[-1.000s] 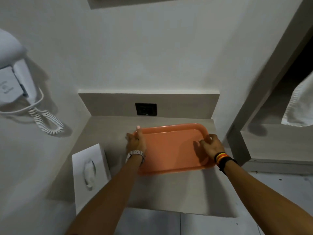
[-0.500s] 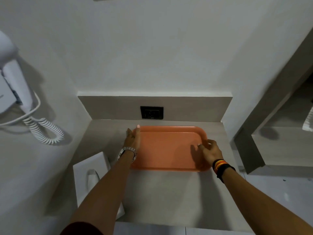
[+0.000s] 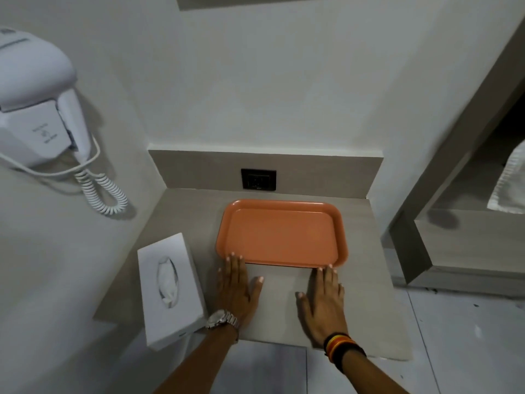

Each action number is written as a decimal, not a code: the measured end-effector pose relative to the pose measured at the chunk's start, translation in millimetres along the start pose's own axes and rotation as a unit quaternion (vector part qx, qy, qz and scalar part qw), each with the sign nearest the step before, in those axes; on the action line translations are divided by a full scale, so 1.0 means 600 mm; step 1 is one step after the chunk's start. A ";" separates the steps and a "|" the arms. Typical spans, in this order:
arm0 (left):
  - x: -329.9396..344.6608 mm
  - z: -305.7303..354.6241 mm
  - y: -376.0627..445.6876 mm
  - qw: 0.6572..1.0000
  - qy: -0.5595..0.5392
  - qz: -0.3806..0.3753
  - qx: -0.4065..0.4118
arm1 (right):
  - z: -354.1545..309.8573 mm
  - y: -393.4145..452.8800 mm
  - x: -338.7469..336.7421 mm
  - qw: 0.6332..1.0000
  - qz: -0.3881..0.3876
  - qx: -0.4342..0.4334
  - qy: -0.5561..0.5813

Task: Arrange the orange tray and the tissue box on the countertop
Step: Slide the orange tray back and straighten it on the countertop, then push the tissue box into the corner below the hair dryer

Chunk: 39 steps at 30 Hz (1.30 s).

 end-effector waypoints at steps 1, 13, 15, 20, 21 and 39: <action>0.004 -0.005 -0.005 1.000 0.010 -0.008 -0.004 | 0.003 -0.003 0.003 1.000 -0.003 -0.001 -0.006; 0.021 -0.016 0.077 0.997 0.024 -0.069 -0.006 | -0.001 0.061 0.026 0.998 -0.062 -0.016 -0.030; 0.022 -0.017 0.088 0.997 0.033 -0.077 -0.006 | -0.003 0.075 0.030 0.997 -0.067 -0.013 -0.032; 0.016 -0.019 0.092 0.997 0.031 -0.077 0.001 | -0.005 0.086 0.032 0.998 -0.065 0.003 -0.021; 0.012 -0.019 0.091 0.997 0.028 -0.071 0.001 | -0.008 0.084 0.028 0.998 -0.058 0.008 -0.017; -0.237 -0.205 -0.036 0.945 -0.053 0.119 -0.298 | -0.366 0.004 0.097 0.954 -0.207 -0.128 0.173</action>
Point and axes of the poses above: each hand's wrist, its own y-axis towards the middle knuckle, its own x-axis out of the palm, z = x × y, the point moved 9 cm from there along y, towards the middle knuckle, and after that the axes turned 14 degrees about z, right-handed, at the moved point
